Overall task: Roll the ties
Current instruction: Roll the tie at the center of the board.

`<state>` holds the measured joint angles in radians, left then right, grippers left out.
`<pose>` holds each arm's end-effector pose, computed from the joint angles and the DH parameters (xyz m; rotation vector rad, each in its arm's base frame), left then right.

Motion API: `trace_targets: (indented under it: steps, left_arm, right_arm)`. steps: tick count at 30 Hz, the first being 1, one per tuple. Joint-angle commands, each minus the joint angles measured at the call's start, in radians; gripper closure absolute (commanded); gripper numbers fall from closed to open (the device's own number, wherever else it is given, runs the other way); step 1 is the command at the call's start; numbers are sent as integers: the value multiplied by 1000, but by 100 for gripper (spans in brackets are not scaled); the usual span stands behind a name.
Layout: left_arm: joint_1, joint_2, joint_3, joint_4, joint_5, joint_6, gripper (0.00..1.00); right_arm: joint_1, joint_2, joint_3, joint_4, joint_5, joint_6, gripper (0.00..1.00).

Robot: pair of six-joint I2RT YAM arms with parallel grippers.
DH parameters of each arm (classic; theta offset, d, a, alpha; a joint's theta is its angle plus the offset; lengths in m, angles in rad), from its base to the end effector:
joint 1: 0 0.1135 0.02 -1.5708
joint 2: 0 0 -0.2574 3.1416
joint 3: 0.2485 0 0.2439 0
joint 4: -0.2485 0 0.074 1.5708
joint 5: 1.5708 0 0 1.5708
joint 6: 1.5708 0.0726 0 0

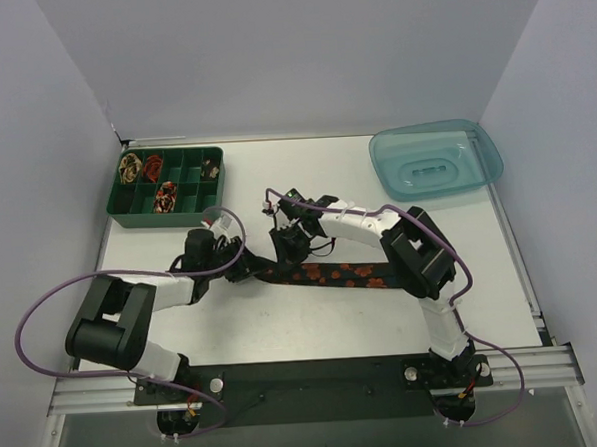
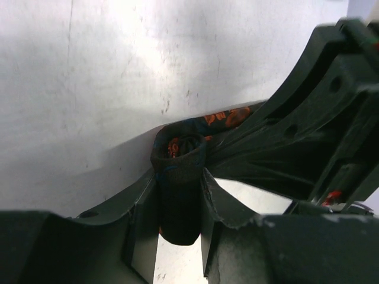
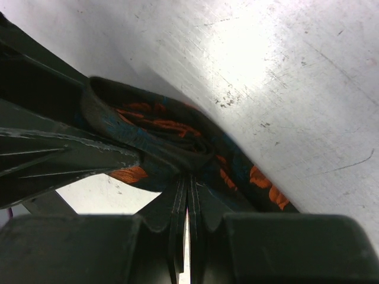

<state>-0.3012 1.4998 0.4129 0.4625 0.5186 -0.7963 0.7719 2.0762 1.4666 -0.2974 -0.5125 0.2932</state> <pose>0.2529 -0.1163 0.1088 -0.2646 2.3408 -1.1517 0.3029 0.3445 0.1444 -0.8534 2.4965 1.0529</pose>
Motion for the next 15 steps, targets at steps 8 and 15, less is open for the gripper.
trace_targets:
  steps: [8, 15]
  left_arm:
    - [-165, -82, 331, -537, -262, 239, 76]
    - [-252, -50, 450, -677, -368, 301, 76]
  right_arm:
    - [3, 65, 26, -9, -1, 21, 96]
    - [1, 91, 60, -11, -4, 26, 96]
